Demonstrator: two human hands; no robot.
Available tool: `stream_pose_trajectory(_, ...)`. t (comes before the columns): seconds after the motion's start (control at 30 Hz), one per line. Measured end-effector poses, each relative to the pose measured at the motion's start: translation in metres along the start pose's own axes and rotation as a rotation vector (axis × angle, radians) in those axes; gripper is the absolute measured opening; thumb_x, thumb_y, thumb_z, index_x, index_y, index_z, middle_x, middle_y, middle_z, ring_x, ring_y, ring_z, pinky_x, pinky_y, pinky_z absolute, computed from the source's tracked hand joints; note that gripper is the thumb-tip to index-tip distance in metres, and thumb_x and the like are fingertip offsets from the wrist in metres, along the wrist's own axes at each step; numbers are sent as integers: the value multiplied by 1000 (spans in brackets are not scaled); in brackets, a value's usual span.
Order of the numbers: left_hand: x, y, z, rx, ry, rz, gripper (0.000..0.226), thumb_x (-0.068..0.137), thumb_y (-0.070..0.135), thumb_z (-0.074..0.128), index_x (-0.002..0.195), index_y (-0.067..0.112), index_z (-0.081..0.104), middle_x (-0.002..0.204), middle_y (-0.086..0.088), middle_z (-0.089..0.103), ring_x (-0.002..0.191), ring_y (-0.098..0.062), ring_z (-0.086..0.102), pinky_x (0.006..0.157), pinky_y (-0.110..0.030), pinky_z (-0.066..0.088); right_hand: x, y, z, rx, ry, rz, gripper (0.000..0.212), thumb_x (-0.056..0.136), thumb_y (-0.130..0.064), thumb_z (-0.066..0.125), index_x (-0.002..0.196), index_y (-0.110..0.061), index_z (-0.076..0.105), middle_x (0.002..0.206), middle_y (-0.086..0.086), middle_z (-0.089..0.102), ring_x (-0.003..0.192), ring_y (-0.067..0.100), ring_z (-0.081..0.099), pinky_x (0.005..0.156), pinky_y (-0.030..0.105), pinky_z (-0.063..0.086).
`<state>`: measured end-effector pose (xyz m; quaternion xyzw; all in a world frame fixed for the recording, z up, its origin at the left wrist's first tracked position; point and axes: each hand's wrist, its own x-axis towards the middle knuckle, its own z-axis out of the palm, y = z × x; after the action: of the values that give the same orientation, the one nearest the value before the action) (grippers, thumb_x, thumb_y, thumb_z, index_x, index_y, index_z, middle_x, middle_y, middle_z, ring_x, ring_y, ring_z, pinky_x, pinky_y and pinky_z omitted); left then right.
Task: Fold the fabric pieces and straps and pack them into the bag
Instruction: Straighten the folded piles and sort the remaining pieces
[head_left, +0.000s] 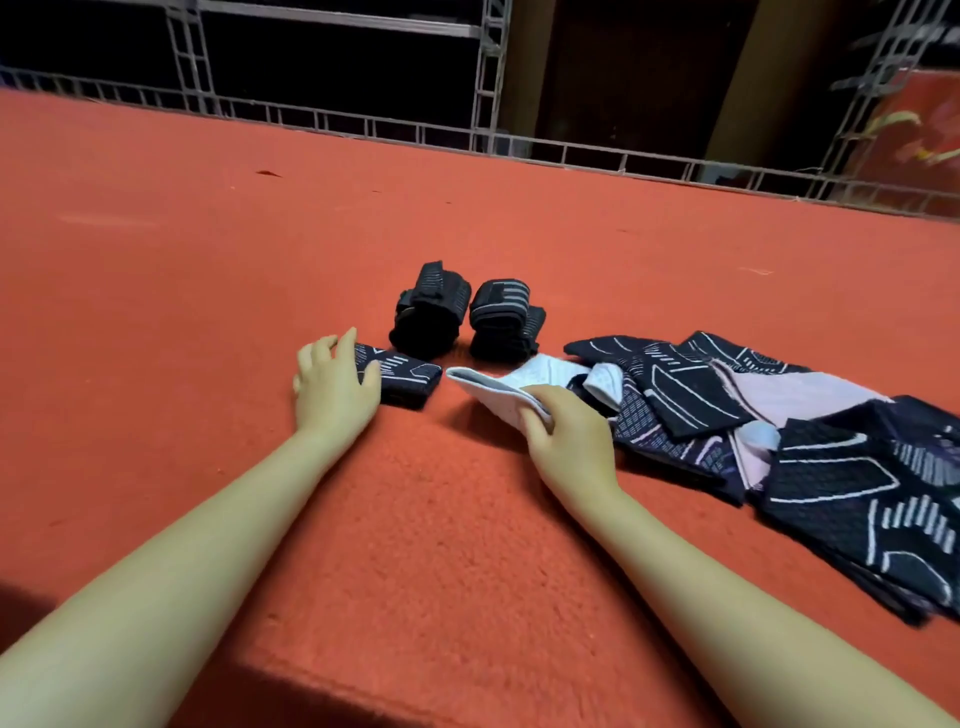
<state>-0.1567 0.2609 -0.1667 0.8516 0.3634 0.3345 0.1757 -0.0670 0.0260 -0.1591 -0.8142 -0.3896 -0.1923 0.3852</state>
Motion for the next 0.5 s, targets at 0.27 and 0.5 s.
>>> stream_pose_trajectory(0.27,-61,91,-29,-774,-72,191,53,96,23,45,146,20,28,138,0,45,125,-9,43,106,-26,31,5,-32,-99,333,197,0,27,87,-9,59,111,-16,70,109,-13,68,102,-4,60,91,10,41)
stream_pose_trajectory(0.5,-109,160,-41,-868,-442,327,59,73,54,50,126,29,50,120,8,62,111,-3,56,98,-27,42,-9,-30,-172,579,318,156,22,91,-5,56,104,-14,71,104,-4,72,101,8,65,91,24,49)
